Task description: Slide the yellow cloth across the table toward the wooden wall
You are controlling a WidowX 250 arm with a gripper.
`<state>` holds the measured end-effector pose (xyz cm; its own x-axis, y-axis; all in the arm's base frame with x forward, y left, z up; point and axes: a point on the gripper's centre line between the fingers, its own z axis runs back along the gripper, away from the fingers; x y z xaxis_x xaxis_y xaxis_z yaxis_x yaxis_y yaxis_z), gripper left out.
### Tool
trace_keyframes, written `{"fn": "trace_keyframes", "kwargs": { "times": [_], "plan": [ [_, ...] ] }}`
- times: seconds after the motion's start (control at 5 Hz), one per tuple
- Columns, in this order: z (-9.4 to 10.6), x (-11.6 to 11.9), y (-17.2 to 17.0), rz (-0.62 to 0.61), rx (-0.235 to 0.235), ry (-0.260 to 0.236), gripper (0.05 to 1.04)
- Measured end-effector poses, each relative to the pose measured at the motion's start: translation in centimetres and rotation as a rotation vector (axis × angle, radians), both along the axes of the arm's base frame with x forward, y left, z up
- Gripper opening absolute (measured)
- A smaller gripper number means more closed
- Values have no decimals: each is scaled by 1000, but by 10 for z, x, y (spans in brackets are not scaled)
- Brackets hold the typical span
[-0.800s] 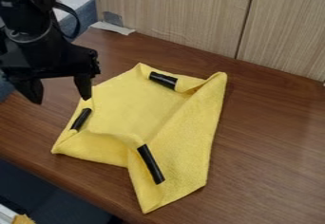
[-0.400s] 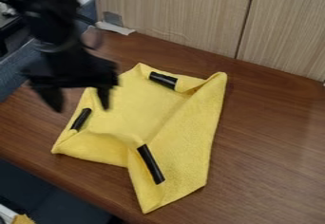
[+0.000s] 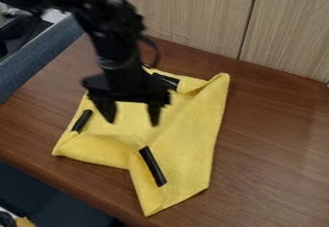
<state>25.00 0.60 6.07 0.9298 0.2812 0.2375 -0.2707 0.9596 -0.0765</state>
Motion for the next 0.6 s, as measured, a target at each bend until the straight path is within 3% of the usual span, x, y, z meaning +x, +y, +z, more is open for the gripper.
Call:
{"fn": "trace_keyframes", "kwargs": {
  "times": [0.2, 0.6],
  "plan": [
    [-18, 7, -15, -45, -32, 2, 1000],
    [-58, 7, -20, -90, 16, 117, 1001]
  ]
}}
